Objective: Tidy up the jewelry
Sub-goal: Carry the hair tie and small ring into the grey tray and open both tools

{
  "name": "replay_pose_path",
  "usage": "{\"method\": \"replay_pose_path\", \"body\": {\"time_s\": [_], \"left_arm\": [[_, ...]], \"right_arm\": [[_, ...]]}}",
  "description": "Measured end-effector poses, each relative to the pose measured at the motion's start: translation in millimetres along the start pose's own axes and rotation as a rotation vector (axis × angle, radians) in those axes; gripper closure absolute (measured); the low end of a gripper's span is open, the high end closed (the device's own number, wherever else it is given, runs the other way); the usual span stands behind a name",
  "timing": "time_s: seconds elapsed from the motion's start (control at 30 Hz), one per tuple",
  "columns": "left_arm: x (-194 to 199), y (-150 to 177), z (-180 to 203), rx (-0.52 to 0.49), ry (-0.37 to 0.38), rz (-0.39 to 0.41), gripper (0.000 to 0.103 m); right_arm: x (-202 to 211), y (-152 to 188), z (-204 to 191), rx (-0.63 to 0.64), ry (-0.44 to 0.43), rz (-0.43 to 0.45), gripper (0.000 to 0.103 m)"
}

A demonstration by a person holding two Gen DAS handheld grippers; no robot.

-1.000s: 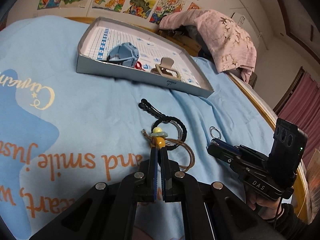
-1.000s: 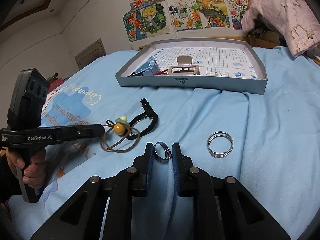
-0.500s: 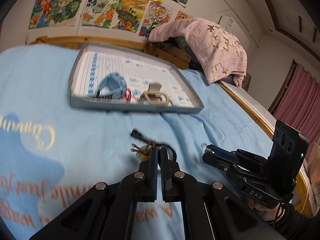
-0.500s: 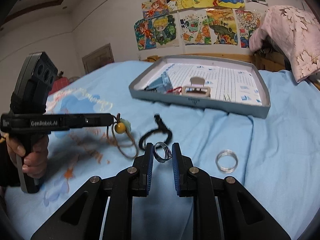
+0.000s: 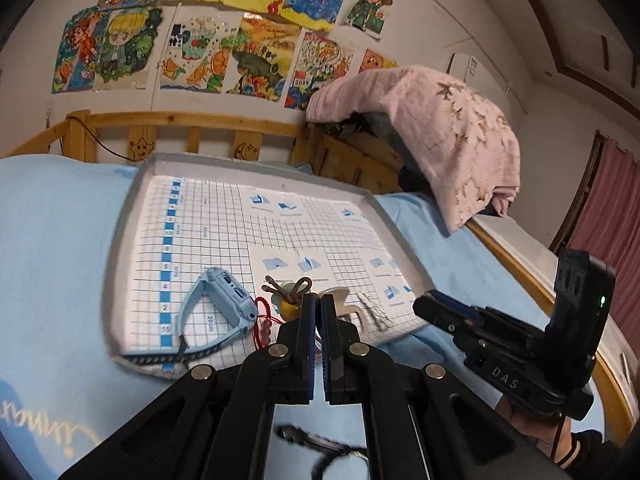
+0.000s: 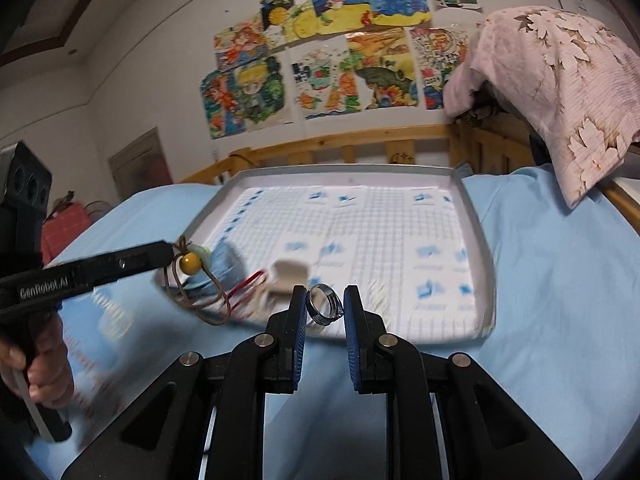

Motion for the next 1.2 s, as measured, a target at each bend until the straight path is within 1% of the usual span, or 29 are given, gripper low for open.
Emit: {"method": "replay_pose_path", "body": {"time_s": [0.07,0.17,0.3,0.4,0.5,0.67,0.8,0.83,0.9,0.93,0.97,1.07,1.13,1.2], "left_arm": [[-11.2,4.3,-0.5,-0.003,0.005,-0.016,0.100],[-26.7,11.5,-3.0,-0.010,-0.006,-0.038,0.100],[-39.1,19.8,-12.1,-0.006,-0.044,-0.068,0.100],[-48.8,30.0,-21.5,-0.003,-0.080,-0.116,0.100],[-51.9,35.9,-28.4,0.008,-0.100,-0.136,0.100],[-48.7,36.5,-34.5,0.009,-0.145,-0.149,0.100],[-48.0,38.6,-36.2,0.009,-0.151,-0.161,0.100],[-47.4,39.5,-36.2,0.006,-0.156,-0.163,0.100],[-45.6,39.7,-36.0,0.003,-0.162,-0.158,0.100],[-44.9,39.0,-35.5,0.001,-0.161,-0.157,0.100],[-43.6,39.0,-35.0,0.000,-0.164,-0.157,0.100],[-39.7,40.3,-31.2,-0.007,-0.156,-0.167,0.099],[-32.7,39.9,-26.8,-0.009,-0.146,-0.157,0.098],[-24.6,38.7,-21.3,-0.012,-0.133,-0.141,0.094]], "right_arm": [[-15.3,-4.6,5.7,-0.002,0.019,-0.014,0.087],[-32.6,-3.8,12.9,-0.016,0.030,-0.038,0.087],[-47.6,3.7,16.4,-0.027,0.036,-0.075,0.087],[-54.8,11.3,16.4,-0.026,0.037,-0.103,0.087],[-59.5,15.8,14.9,-0.013,0.049,-0.118,0.087],[-61.9,18.5,14.3,0.009,0.061,-0.129,0.086],[-62.2,20.2,14.4,0.010,0.060,-0.141,0.086],[-62.1,20.7,15.1,0.008,0.060,-0.145,0.085],[-60.4,19.3,16.7,0.005,0.061,-0.138,0.076],[-58.7,18.0,17.4,0.004,0.063,-0.128,0.067],[-57.9,16.4,17.9,0.003,0.064,-0.119,0.063],[-49.6,12.9,19.4,-0.003,0.069,-0.095,0.063],[-38.8,8.6,19.7,-0.003,0.077,-0.061,0.063],[-27.1,3.7,19.3,-0.003,0.082,-0.027,0.056]]}}
Point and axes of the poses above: each gripper's, at about its wrist camera, not at the fingertips, and x roughly against the way its jaws point, z to its right, y to its underside, the point moved 10 cm from there along -x, roughly the way its jaws point, and after that the axes turned 12 degrees about -x, right-handed, at the moved point
